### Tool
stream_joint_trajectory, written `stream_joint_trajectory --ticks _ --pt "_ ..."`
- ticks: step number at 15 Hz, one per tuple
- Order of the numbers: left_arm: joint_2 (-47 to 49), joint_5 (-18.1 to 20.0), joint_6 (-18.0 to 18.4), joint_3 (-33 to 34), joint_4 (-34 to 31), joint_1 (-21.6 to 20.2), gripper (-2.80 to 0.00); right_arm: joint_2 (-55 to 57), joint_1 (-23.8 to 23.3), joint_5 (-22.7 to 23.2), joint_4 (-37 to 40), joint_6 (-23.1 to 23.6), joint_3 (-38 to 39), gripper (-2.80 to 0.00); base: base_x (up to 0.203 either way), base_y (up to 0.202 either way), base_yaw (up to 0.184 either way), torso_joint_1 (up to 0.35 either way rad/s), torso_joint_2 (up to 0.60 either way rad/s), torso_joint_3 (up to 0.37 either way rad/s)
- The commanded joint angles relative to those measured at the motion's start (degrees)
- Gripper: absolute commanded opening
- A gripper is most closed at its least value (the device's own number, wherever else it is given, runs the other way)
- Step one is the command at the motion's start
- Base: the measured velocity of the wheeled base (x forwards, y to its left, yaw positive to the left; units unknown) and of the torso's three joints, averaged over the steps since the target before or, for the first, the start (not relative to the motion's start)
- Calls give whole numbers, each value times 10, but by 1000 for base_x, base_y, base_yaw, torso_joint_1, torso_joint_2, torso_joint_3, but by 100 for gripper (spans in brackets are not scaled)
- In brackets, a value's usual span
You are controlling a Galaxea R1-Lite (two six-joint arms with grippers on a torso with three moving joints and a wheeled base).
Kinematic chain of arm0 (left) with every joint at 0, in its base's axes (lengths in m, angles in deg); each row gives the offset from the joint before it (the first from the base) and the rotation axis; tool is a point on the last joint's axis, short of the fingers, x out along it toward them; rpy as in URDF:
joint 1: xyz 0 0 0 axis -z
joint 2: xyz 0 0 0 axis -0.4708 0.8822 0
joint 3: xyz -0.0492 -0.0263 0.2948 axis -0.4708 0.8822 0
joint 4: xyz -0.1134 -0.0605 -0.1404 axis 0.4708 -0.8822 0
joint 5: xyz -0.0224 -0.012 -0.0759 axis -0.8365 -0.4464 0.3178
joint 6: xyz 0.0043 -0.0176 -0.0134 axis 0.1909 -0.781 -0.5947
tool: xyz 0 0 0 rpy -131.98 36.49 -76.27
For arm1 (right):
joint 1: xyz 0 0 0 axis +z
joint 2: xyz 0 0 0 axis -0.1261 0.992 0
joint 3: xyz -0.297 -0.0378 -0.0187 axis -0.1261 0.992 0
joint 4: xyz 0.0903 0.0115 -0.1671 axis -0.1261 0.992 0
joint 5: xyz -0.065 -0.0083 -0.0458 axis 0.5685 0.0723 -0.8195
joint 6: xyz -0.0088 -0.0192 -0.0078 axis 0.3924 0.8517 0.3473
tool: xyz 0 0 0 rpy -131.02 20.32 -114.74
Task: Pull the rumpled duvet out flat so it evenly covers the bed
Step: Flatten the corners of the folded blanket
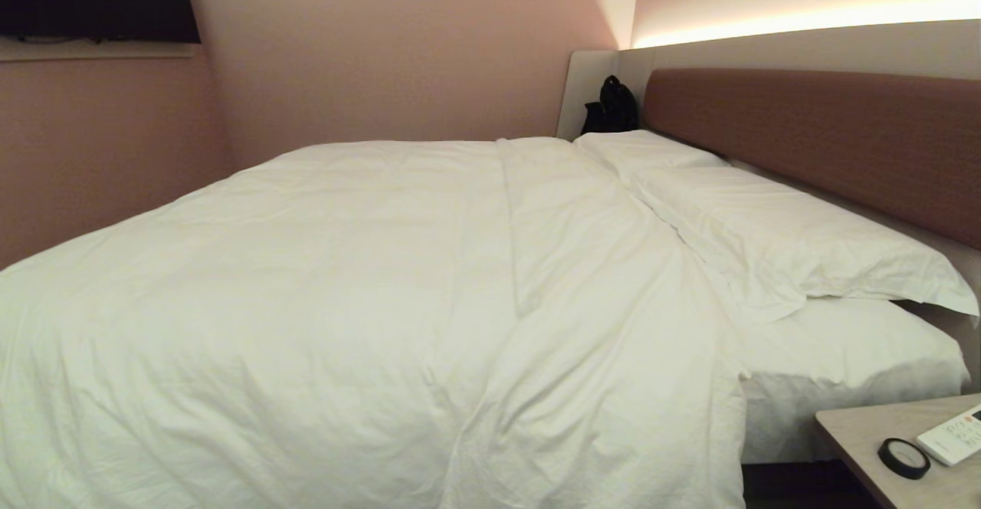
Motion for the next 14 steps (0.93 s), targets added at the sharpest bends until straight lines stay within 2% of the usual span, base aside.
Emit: stream_joint_trajectory --ticks 1,6,9,14 --pt "0 0 -1 0 0 0 -280 11 0 2 40 0 -25 -280 0 0 0 0 0 0" --pt "0 0 0 0 0 0 -280 80 0 6 39 -1 -73 -280 0 0 0 0 0 0" --pt "0 0 0 0 0 0 -280 154 3 9 4 -7 -85 -280 0 0 0 0 0 0" --pt "0 0 -1 0 0 0 -280 291 8 39 -60 -68 -112 -280 0 0 0 0 0 0"
